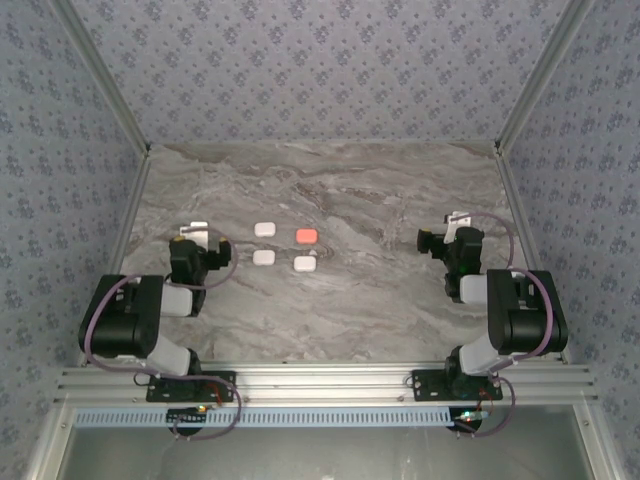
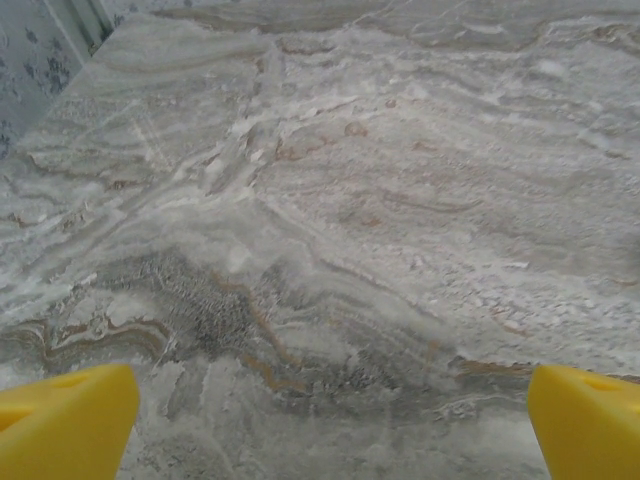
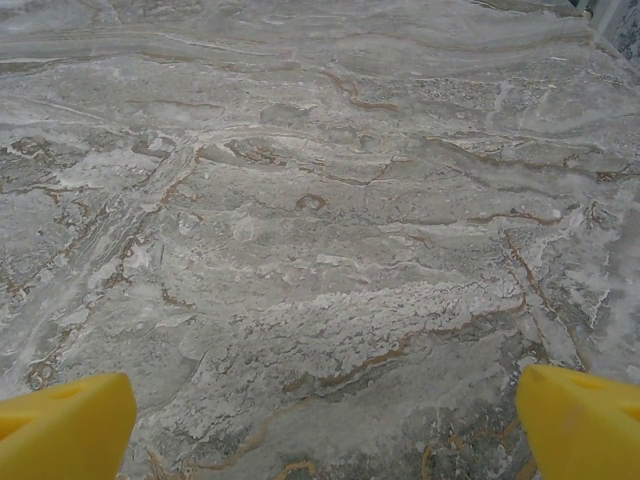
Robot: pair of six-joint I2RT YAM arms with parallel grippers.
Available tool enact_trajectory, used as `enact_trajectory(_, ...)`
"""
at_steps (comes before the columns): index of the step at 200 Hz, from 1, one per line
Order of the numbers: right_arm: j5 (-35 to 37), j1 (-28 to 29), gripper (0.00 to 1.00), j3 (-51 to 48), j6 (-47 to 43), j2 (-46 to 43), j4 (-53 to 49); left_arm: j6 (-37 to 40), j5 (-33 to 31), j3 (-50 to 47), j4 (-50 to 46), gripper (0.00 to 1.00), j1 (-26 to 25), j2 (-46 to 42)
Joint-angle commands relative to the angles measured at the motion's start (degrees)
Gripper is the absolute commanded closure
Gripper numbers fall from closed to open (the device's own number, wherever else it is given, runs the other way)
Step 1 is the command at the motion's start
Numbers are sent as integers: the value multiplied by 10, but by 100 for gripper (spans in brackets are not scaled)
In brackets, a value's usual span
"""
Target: Insert the wireless bluetooth earbuds into the charging case
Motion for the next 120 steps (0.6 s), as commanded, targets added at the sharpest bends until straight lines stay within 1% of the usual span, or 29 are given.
enact_trajectory(1,-3,2,0,9,-8,2,8,-13,42,35,14,1,15,6)
enact_trajectory(5,-3,1,0,9,-8,2,8,-14,44,49,-3,1,17,9)
enact_trajectory(11,-3,2,0,9,-8,2,8,-19,44,77,-64,1,22,8)
enact_trajectory(14,-1,3,0,9,-9,2,9,-30,46,84,-77,1,29,7)
enact_trajectory(20,1,3,0,8,-9,2,10,-45,59,81,-63,1,46,10)
enact_trajectory(26,1,4,0,9,-10,2,10,-47,68,75,-57,1,51,10)
enact_trajectory(93,2,4,0,9,-9,2,9,-37,37,79,-63,1,34,10)
enact_trajectory(120,1,4,0,9,-9,2,10,-37,36,80,-64,1,34,10)
